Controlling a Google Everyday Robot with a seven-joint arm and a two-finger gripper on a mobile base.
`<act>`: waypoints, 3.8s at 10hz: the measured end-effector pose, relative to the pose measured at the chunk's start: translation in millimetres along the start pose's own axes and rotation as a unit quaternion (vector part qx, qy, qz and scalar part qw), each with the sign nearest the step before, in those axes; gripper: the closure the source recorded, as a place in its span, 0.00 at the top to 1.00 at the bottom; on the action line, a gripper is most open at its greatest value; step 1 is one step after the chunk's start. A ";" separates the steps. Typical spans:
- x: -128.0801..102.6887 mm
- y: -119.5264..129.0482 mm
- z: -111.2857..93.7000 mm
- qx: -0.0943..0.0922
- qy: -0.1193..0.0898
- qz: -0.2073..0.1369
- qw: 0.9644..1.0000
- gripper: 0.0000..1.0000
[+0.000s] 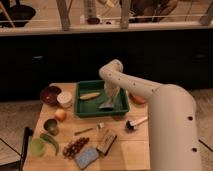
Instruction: Wipe tray with towel
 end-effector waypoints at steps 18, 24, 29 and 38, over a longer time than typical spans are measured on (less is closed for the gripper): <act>-0.9 -4.6 4.7 0.000 0.013 -0.012 1.000 0.01; -35.9 -43.8 13.2 0.026 -0.017 -0.082 0.996 0.01; -47.7 -5.8 6.1 0.011 -0.025 -0.076 0.997 0.01; -3.2 -26.7 13.2 0.015 0.013 -0.063 0.998 0.01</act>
